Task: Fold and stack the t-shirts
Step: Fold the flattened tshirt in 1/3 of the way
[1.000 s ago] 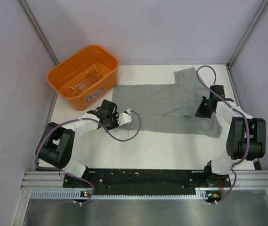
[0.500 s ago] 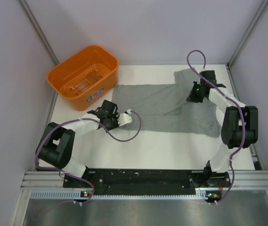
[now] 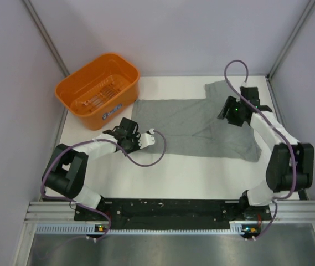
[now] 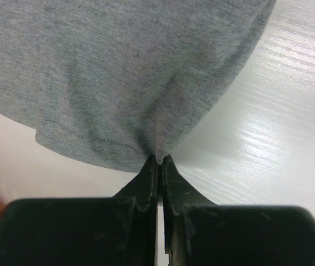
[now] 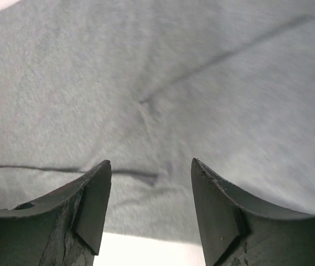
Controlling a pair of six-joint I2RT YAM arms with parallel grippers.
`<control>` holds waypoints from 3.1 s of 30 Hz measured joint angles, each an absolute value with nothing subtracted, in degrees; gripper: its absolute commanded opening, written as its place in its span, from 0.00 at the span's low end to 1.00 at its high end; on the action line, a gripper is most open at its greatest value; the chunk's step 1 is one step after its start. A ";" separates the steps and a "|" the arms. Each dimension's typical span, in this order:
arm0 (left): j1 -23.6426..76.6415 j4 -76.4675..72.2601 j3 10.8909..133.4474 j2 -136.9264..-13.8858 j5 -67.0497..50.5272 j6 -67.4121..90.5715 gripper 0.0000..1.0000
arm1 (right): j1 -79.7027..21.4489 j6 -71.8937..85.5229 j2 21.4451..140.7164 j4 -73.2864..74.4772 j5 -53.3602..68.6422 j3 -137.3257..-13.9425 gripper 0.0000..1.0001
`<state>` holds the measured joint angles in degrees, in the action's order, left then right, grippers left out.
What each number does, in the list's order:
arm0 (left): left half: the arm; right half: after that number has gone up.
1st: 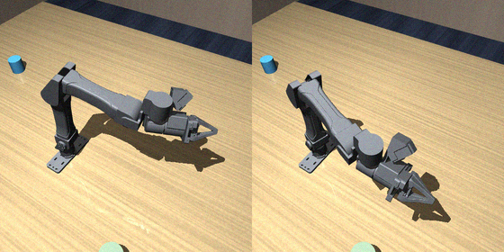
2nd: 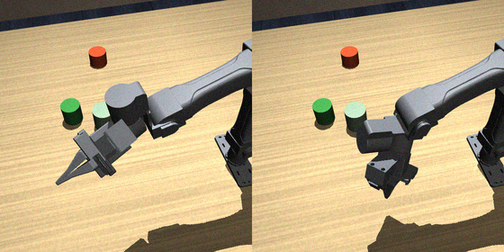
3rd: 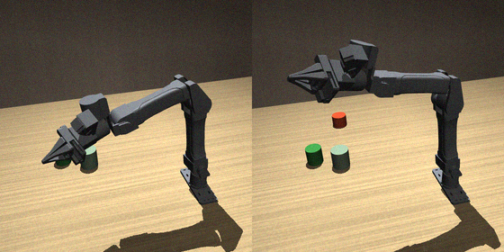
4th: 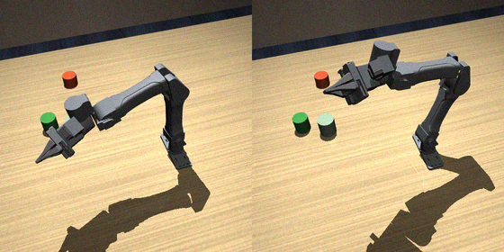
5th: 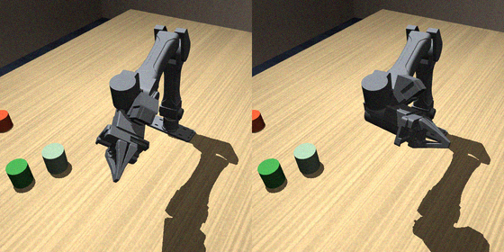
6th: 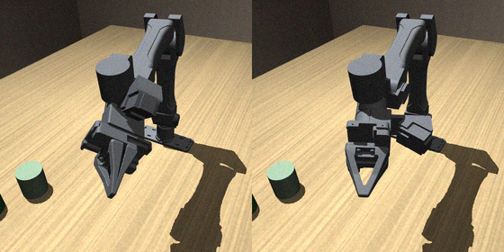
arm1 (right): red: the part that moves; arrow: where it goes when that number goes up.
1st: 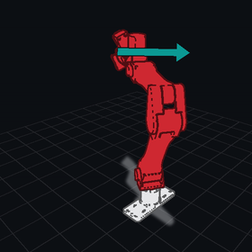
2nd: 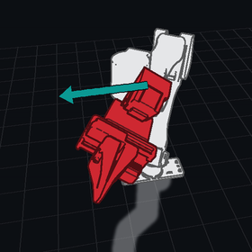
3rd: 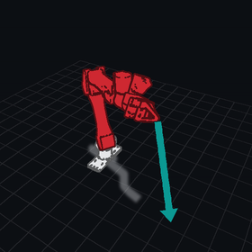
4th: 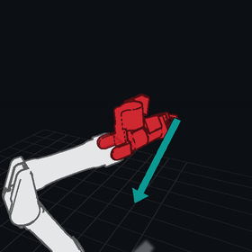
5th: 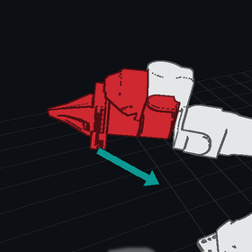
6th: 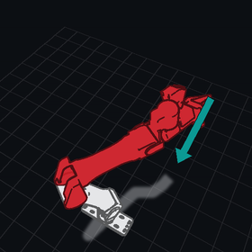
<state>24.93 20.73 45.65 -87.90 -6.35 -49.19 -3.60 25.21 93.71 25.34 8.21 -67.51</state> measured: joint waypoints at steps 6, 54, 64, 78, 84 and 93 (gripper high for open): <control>25.30 20.78 45.65 -87.90 -5.82 -48.07 0.00 | 9.74 30.00 69.28 26.44 5.02 -49.41 0.62; 27.59 27.92 42.04 -82.72 -2.52 -48.21 0.00 | 32.01 43.44 70.26 19.66 -2.48 -32.38 0.00; 28.45 38.61 41.82 -80.12 -9.87 -49.45 0.00 | 34.65 42.09 67.20 25.39 -2.79 -32.38 0.00; 37.52 52.01 40.66 -77.08 -17.26 -49.50 0.00 | 40.91 47.75 67.09 33.91 -7.81 -32.69 0.00; 38.33 53.32 40.07 -76.99 -19.09 -49.43 0.00 | 43.00 48.21 67.13 35.44 -9.63 -32.69 0.00; 41.23 56.38 40.18 -76.97 -21.65 -49.47 0.00 | 44.82 46.70 67.11 36.36 -11.05 -32.69 0.00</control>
